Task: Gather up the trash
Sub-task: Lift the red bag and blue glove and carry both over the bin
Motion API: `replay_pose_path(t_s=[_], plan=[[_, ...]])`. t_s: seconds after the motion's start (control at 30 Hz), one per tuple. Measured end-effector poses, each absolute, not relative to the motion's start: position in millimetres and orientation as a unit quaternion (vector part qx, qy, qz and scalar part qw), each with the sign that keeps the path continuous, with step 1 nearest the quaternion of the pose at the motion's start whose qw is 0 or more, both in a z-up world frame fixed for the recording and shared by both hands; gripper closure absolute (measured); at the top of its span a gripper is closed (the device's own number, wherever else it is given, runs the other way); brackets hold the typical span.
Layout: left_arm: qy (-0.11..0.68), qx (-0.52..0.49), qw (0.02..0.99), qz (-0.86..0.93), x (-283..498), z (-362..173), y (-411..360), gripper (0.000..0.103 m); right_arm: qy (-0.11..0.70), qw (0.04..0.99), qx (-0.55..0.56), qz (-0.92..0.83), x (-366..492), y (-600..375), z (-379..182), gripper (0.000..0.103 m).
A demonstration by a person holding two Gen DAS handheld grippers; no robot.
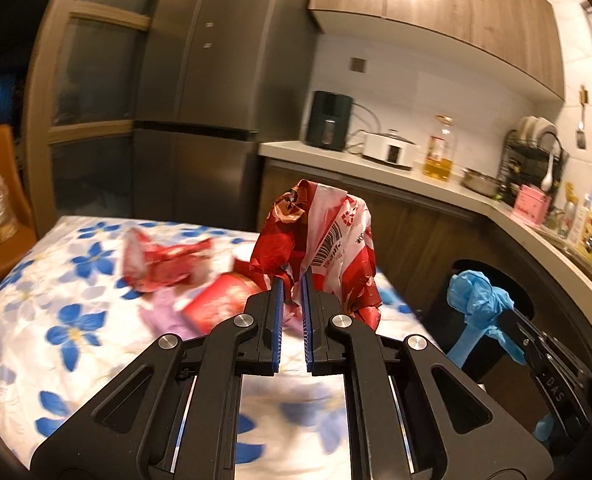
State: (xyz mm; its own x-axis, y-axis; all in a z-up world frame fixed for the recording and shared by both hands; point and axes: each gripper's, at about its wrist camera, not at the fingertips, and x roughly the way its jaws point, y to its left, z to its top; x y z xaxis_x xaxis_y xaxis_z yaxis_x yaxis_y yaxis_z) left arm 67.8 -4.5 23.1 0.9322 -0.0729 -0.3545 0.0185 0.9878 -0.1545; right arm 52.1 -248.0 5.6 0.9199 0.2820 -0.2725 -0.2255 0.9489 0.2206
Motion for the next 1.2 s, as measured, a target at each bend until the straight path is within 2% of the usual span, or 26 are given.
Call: replay_pose_path(t_s=[0.77,1.2], plan=[[0.154,-0.015,0.973,-0.173,130,41,-189,0.096,0.091,0.990,0.103,-0.021,65,-365,34,0.101],[0.161,-0.015,0.967,-0.199,169,30,-238,0.096,0.086,0.987,0.123,-0.063,87,-404,31,0.101]])
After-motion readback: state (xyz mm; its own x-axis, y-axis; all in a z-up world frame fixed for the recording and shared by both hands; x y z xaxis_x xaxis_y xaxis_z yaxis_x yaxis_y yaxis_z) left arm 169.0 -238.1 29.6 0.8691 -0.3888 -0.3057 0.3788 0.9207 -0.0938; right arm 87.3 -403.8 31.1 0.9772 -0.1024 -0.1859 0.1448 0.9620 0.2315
